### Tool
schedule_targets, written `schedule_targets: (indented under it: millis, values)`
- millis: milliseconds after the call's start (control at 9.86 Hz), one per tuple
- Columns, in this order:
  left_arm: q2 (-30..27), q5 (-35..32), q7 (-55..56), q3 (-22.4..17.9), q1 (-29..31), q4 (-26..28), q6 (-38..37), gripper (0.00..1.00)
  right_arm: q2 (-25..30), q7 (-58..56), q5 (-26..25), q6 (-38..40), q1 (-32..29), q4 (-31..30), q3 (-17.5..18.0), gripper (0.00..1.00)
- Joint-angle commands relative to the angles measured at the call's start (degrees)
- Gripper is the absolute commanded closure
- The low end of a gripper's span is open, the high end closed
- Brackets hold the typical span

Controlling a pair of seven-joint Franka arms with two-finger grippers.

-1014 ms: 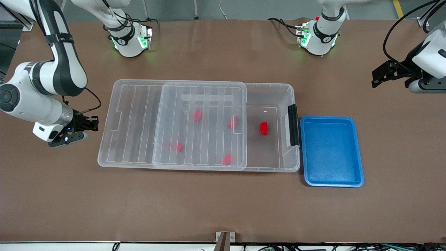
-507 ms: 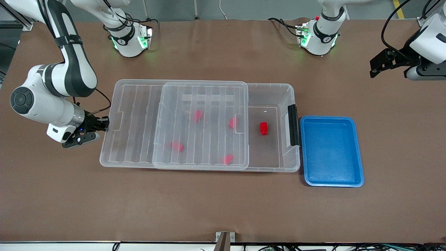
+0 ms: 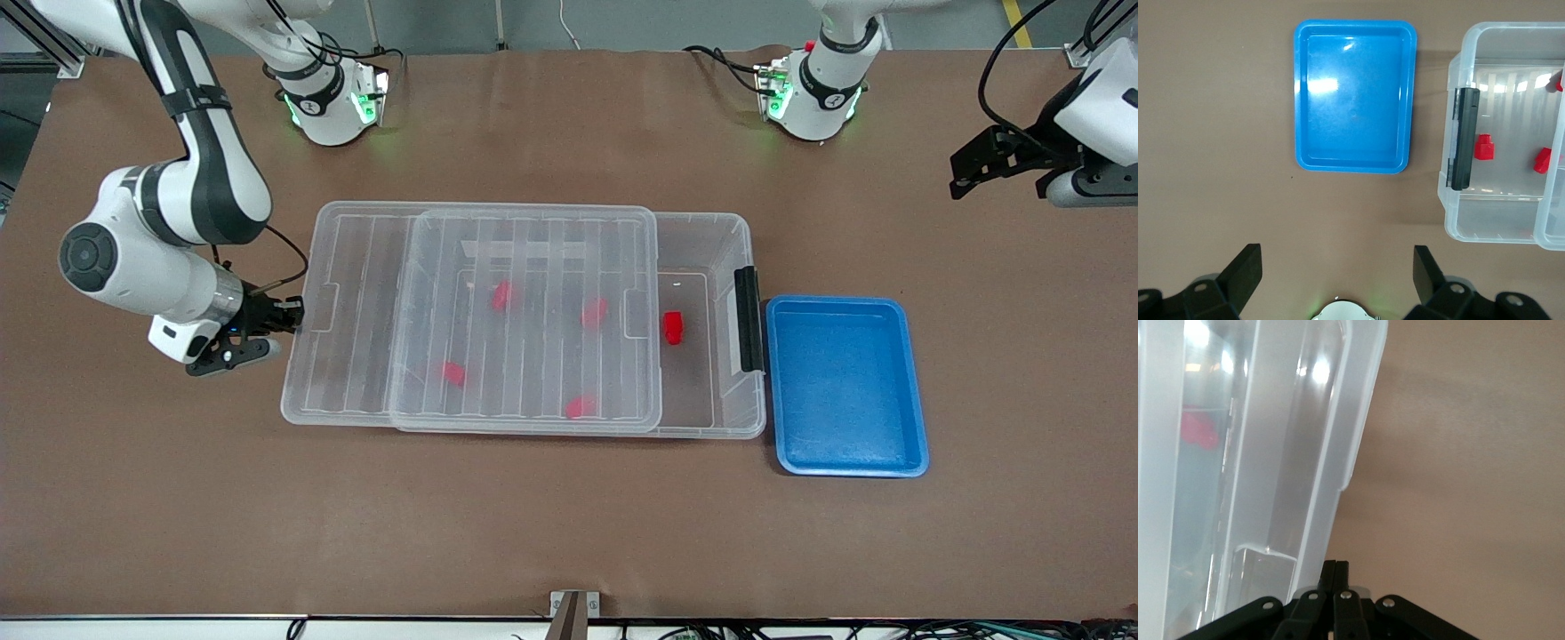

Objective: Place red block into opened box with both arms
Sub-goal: 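Push the clear lid shut along the box with the right gripper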

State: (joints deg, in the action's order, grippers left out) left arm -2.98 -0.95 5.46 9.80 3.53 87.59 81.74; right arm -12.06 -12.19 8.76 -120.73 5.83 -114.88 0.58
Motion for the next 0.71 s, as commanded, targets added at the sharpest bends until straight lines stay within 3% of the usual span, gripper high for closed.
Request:
schedule_targets:
  millis: [0,609]
  values:
    - [0.0,0.3,-1.1,-0.2,1.0,2.0,-0.1,0.0,-1.3,4.3,1.2,-0.2,2.9,1.4,-0.1,1.0]
    - [0.8,1.7,-1.0,-0.2,0.8,1.4,-0.2,0.0,-3.6,11.3,1.2,-0.6,6.1,4.0,1.2,1.0]
